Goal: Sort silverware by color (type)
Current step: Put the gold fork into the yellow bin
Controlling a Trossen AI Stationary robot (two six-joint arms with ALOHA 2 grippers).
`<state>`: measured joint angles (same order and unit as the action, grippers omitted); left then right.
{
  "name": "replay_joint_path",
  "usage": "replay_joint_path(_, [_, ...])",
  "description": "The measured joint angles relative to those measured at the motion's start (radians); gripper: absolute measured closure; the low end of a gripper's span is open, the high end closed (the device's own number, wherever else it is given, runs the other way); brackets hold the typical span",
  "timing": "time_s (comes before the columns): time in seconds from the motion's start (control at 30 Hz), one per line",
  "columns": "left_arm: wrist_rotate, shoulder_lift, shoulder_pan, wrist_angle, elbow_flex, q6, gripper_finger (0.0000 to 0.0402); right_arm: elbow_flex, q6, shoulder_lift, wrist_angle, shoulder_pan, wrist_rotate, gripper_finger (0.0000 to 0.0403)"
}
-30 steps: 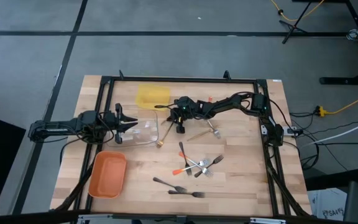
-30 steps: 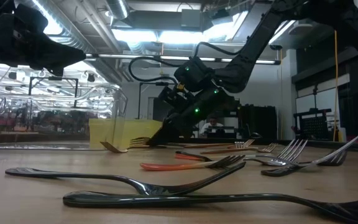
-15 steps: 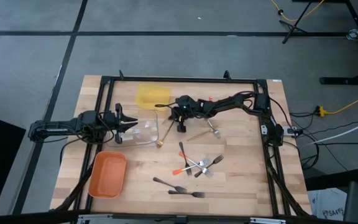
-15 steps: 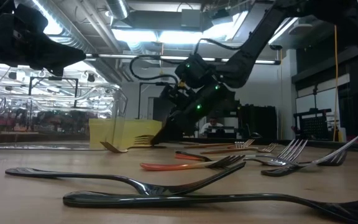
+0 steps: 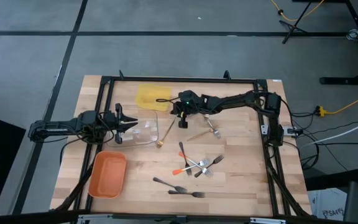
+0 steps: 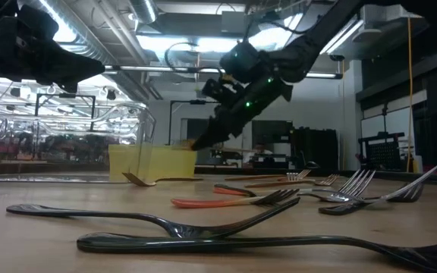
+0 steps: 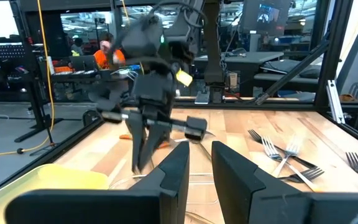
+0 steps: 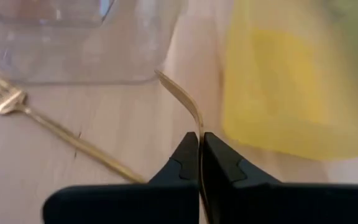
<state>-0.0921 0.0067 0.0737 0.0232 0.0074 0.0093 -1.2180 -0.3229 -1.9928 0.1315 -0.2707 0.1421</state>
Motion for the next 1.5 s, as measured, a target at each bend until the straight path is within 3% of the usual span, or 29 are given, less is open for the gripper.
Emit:
replay_joint_path(0.2, [-0.001, 0.0, 0.0, 0.0, 0.0, 0.0, 0.0338, -0.089, 0.0, 0.012, -0.025, 0.0, -0.079, 0.0402])
replay_joint_path(0.57, [-0.002, 0.0, 0.0, 0.0, 0.0, 0.0, 0.0338, -0.319, -0.094, -0.004, -0.016, -0.015, -0.082, 0.0402])
replay_joint_path(0.93, [-0.003, 0.0, 0.0, 0.001, 0.0, 0.0, 0.0338, -0.552, -0.093, -0.204, -0.029, -0.033, -0.08, 0.0402])
replay_joint_path(1.5, [-0.004, 0.0, 0.0, 0.0, 0.0, 0.0, 0.0338, -0.604, -0.09, -0.349, 0.052, -0.057, -0.04, 0.0402])
